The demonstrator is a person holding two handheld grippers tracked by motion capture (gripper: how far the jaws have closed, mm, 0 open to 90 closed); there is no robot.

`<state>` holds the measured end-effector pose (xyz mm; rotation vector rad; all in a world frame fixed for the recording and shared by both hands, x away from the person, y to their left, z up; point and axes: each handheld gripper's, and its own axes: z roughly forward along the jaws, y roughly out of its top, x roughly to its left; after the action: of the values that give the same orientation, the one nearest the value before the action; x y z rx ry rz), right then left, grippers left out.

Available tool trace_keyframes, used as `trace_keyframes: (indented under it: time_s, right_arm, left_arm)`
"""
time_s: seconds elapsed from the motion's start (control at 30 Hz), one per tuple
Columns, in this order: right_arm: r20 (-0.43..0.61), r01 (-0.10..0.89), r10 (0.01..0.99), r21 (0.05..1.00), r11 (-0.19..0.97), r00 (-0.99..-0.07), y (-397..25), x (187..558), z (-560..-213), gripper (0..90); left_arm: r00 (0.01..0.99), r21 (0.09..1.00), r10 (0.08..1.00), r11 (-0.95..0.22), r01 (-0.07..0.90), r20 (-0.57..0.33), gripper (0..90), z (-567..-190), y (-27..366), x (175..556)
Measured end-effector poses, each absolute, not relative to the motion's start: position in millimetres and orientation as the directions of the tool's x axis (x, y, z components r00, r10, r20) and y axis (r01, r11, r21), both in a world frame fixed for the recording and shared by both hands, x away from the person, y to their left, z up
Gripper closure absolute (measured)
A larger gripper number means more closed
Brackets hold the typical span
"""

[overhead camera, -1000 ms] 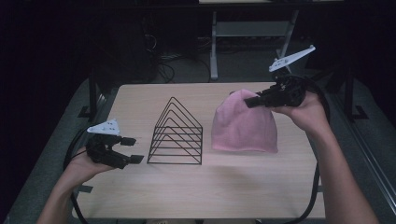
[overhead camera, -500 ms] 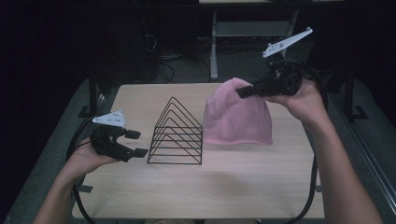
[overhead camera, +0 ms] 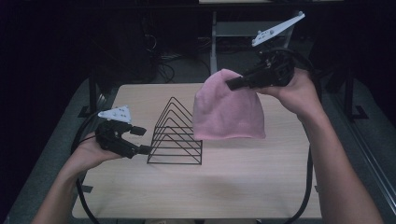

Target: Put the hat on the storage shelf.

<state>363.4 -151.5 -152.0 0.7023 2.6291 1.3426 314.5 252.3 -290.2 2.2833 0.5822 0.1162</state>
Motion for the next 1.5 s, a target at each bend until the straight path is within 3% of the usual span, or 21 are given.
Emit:
trace_keyframes:
  time_s: [0.53, 1.2, 1.37, 1.5]
  right_arm:
    - [0.102, 0.303, 0.382, 0.802, 0.515, -0.919, -114.8, 365.8, -130.7, 76.9]
    - [0.077, 0.238, 0.306, 0.811, 0.534, -0.949, -61.7, 374.0, -122.8, 76.9]
    - [0.074, 0.225, 0.287, 0.814, 0.536, -0.955, -50.9, 376.3, -123.3, 76.9]
    - [0.078, 0.221, 0.279, 0.822, 0.526, -0.957, -45.4, 376.5, -123.9, 76.9]
  left_arm:
    - [0.902, 0.699, 0.423, -0.619, 0.357, -0.086, 26.0, -278.5, 242.2, 323.0]
    - [0.906, 0.698, 0.408, -0.615, 0.366, -0.115, 35.5, -275.7, 242.5, 335.7]
    - [0.905, 0.695, 0.402, -0.611, 0.379, -0.14, 41.2, -277.1, 244.6, 337.7]
    - [0.885, 0.709, 0.418, -0.561, 0.428, -0.203, 51.6, -279.9, 251.1, 341.7]
